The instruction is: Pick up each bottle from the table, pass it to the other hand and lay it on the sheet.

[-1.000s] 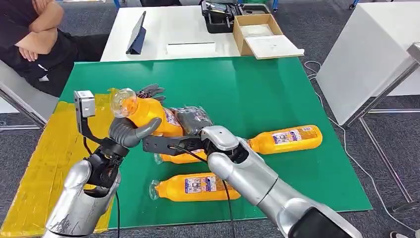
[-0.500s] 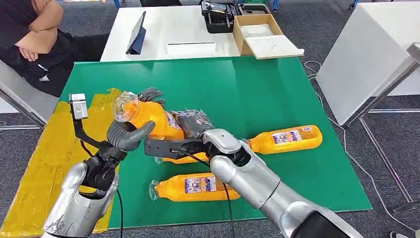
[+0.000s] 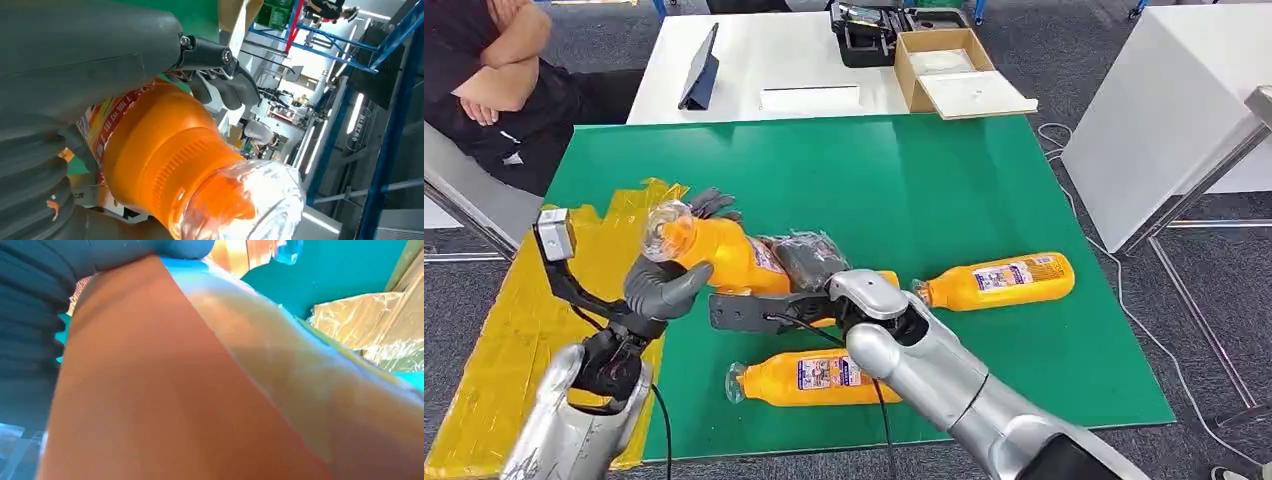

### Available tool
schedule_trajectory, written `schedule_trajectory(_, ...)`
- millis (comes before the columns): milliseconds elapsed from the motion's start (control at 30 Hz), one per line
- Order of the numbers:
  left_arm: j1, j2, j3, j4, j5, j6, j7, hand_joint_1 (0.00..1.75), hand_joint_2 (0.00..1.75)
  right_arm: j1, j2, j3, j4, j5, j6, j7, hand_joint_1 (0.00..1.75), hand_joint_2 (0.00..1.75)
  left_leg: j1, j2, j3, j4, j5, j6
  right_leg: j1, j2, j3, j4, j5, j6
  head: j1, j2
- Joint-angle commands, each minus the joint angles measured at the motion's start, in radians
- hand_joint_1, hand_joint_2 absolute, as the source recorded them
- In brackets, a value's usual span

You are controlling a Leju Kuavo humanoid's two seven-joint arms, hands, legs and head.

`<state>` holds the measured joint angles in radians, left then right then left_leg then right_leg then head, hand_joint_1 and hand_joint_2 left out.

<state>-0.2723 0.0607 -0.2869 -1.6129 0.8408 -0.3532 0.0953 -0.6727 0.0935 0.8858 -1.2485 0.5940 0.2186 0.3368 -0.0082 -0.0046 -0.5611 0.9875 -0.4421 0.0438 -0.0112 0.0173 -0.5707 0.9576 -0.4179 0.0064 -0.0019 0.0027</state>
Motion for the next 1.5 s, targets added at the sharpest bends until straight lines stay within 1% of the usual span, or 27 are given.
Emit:
schedule_trajectory(33, -0.009, -0.072, -0.004, -0.016, -0.043, -0.045, 0.048, 1.75, 1.75, -0.010, -0.009, -0.007, 0.016, 0.004, 0.023, 0.025, 1.75, 1.75, 0.001, -0.003, 0.002, 0.001, -0.001, -0.004, 0.001, -0.005, 0.004, 0.000, -0.002, -0.001, 0.000, 0.000)
schedule_trajectory(133, -0.020, -0.092, -0.066, -0.017, -0.095, -0.036, 0.050, 1.75, 1.75, -0.010, -0.001, -0.011, 0.036, 0.006, 0.020, 0.025, 1.75, 1.75, 0.000, -0.003, 0.000, 0.000, 0.000, -0.002, 0.000, -0.004, 0.002, 0.000, -0.001, 0.000, 0.000, 0.000)
schedule_trajectory(167, -0.021, -0.096, -0.081, -0.017, -0.117, -0.028, 0.047, 1.75, 1.75, -0.008, 0.002, -0.012, 0.040, 0.005, 0.019, 0.025, 1.75, 1.75, 0.001, -0.004, 0.002, 0.001, -0.001, -0.003, 0.001, -0.005, 0.004, 0.000, -0.002, -0.001, 0.000, 0.000)
schedule_trajectory(200, -0.021, -0.102, -0.088, -0.017, -0.124, -0.023, 0.044, 1.75, 1.75, -0.007, 0.002, -0.012, 0.041, 0.006, 0.018, 0.025, 1.75, 1.75, 0.001, -0.003, 0.001, 0.001, 0.000, -0.002, 0.001, -0.005, 0.002, 0.000, -0.001, 0.000, 0.000, 0.000)
schedule_trajectory(233, -0.021, -0.102, -0.088, -0.017, -0.124, -0.023, 0.044, 1.75, 1.75, -0.007, 0.002, -0.012, 0.041, 0.006, 0.018, 0.025, 1.75, 1.75, 0.001, -0.005, 0.002, 0.001, -0.001, -0.003, 0.001, -0.006, 0.004, 0.000, -0.002, 0.000, 0.000, 0.000)
schedule_trajectory(367, -0.022, -0.097, -0.087, -0.017, -0.123, -0.024, 0.044, 1.75, 1.75, -0.008, 0.003, -0.013, 0.040, 0.006, 0.018, 0.025, 1.75, 1.75, 0.000, -0.002, 0.000, 0.000, 0.000, -0.001, 0.000, -0.003, 0.001, 0.000, -0.001, 0.000, 0.000, 0.000)
schedule_trajectory(433, -0.021, -0.098, -0.088, -0.017, -0.123, -0.024, 0.044, 1.75, 1.75, -0.008, 0.004, -0.013, 0.039, 0.006, 0.018, 0.025, 1.75, 1.75, 0.001, -0.003, 0.001, 0.001, -0.001, -0.003, 0.001, -0.005, 0.003, 0.000, -0.001, -0.001, 0.000, 0.000)
schedule_trajectory(500, -0.025, -0.104, -0.120, -0.020, -0.148, -0.019, 0.043, 1.75, 1.75, -0.010, 0.012, -0.021, 0.038, 0.013, 0.017, 0.031, 1.75, 1.75, 0.000, -0.003, 0.000, 0.001, 0.000, -0.002, 0.001, -0.004, 0.001, 0.000, -0.001, -0.001, 0.000, 0.000)
schedule_trajectory(533, -0.027, -0.103, -0.131, -0.020, -0.156, -0.017, 0.042, 1.75, 0.00, -0.011, 0.015, -0.024, 0.039, 0.013, 0.017, 0.033, 1.75, 1.75, 0.001, -0.004, 0.001, 0.001, -0.001, -0.003, 0.001, -0.006, 0.003, 0.000, -0.002, -0.001, 0.000, 0.000)
schedule_trajectory(567, -0.027, -0.104, -0.150, -0.020, -0.174, -0.009, 0.038, 1.75, 0.00, -0.013, 0.019, -0.028, 0.042, 0.017, 0.019, 0.037, 1.75, 1.75, 0.001, -0.005, 0.002, 0.002, -0.002, -0.004, 0.001, -0.007, 0.004, 0.001, -0.003, -0.001, 0.000, 0.000)
schedule_trajectory(600, -0.028, -0.100, -0.171, -0.018, -0.186, -0.005, 0.030, 1.75, 0.00, -0.014, 0.023, -0.033, 0.045, 0.020, 0.023, 0.039, 1.75, 1.75, 0.000, -0.004, 0.000, 0.001, 0.000, -0.002, 0.000, -0.005, 0.001, 0.000, -0.001, 0.000, 0.000, 0.000)
schedule_trajectory(633, -0.028, -0.100, -0.174, -0.017, -0.188, -0.005, 0.029, 1.75, 0.00, -0.014, 0.023, -0.033, 0.045, 0.020, 0.025, 0.039, 1.75, 1.75, 0.001, -0.004, 0.001, 0.001, -0.001, -0.003, 0.001, -0.006, 0.003, 0.000, -0.002, -0.001, 0.000, 0.000)
schedule_trajectory(700, -0.028, -0.100, -0.174, -0.017, -0.188, -0.005, 0.029, 1.75, 0.00, -0.014, 0.023, -0.033, 0.045, 0.020, 0.025, 0.039, 1.75, 1.75, 0.001, -0.003, 0.000, 0.001, 0.000, -0.002, 0.001, -0.004, 0.001, 0.000, -0.001, 0.000, 0.000, 0.000)
schedule_trajectory(733, -0.026, -0.099, -0.183, -0.014, -0.189, -0.005, 0.024, 1.75, 0.00, -0.012, 0.022, -0.034, 0.042, 0.023, 0.027, 0.038, 1.75, 1.75, 0.001, -0.004, 0.003, 0.002, -0.002, -0.004, 0.001, -0.006, 0.005, 0.001, -0.003, -0.001, 0.000, 0.000)
schedule_trajectory(800, -0.023, -0.097, -0.193, -0.016, -0.202, -0.006, 0.019, 1.75, 0.00, -0.003, 0.018, -0.035, 0.037, 0.025, 0.028, 0.037, 1.75, 1.75, 0.000, -0.003, 0.000, 0.001, 0.000, -0.002, 0.000, -0.004, 0.001, 0.000, -0.001, 0.000, 0.000, 0.000)
schedule_trajectory(833, -0.021, -0.097, -0.204, -0.015, -0.204, -0.009, 0.018, 1.75, 0.00, 0.005, 0.017, -0.037, 0.030, 0.029, 0.028, 0.034, 1.75, 1.75, 0.000, -0.004, 0.002, 0.001, -0.001, -0.003, 0.000, -0.006, 0.003, 0.000, -0.002, -0.001, 0.000, 0.000)
schedule_trajectory(967, -0.024, -0.095, -0.236, -0.017, -0.220, -0.016, 0.013, 1.75, 0.00, 0.008, 0.023, -0.053, 0.045, 0.034, 0.028, 0.029, 1.75, 1.75, 0.000, -0.003, 0.000, 0.001, 0.000, -0.002, 0.000, -0.004, 0.001, 0.000, -0.001, 0.000, 0.000, 0.000)
schedule_trajectory(1033, -0.032, -0.090, -0.254, -0.020, -0.231, -0.013, 0.010, 1.75, 0.00, 0.004, 0.037, -0.066, 0.064, 0.039, 0.031, 0.007, 1.75, 1.75, 0.001, -0.004, 0.001, 0.001, -0.001, -0.003, 0.001, -0.005, 0.003, 0.000, -0.002, 0.000, 0.000, 0.000)
schedule_trajectory(1200, -0.041, -0.084, -0.268, -0.024, -0.232, -0.012, 0.008, 1.75, 0.00, 0.001, 0.054, -0.070, 0.063, 0.037, 0.037, 0.002, 1.75, 1.75, 0.000, -0.003, 0.001, 0.001, -0.001, -0.003, 0.001, -0.005, 0.003, 0.001, -0.002, -0.001, 0.000, 0.000)
schedule_trajectory(1267, -0.036, -0.081, -0.265, -0.030, -0.229, -0.010, 0.006, 1.75, 0.00, 0.000, 0.056, -0.073, 0.063, 0.032, 0.038, -0.003, 1.75, 1.75, 0.000, -0.002, 0.000, 0.000, 0.000, -0.002, 0.000, -0.003, 0.001, 0.000, -0.001, 0.000, 0.000, 0.000)
schedule_trajectory(1433, -0.039, -0.082, -0.254, -0.040, -0.227, -0.001, 0.004, 1.75, 0.00, -0.005, 0.058, -0.074, 0.072, 0.026, 0.039, -0.008, 1.75, 1.75, 0.000, -0.003, 0.002, 0.001, -0.002, -0.003, 0.000, -0.004, 0.003, 0.001, -0.002, -0.001, 0.000, 0.000)
schedule_trajectory(1467, -0.041, -0.085, -0.239, -0.051, -0.209, 0.007, 0.004, 0.07, 0.00, -0.010, 0.060, -0.076, 0.075, 0.020, 0.038, -0.011, 1.75, 1.75, 0.001, -0.002, 0.002, 0.002, -0.002, -0.004, 0.001, -0.004, 0.003, 0.001, -0.002, -0.001, 0.000, 0.000)
schedule_trajectory(1500, -0.043, -0.083, -0.236, -0.054, -0.203, 0.008, 0.008, 0.07, 0.00, -0.012, 0.061, -0.077, 0.075, 0.019, 0.038, -0.011, 1.75, 1.75, 0.000, -0.002, 0.000, 0.001, -0.001, -0.002, 0.000, -0.003, 0.001, 0.000, -0.001, 0.000, 0.000, 0.000)
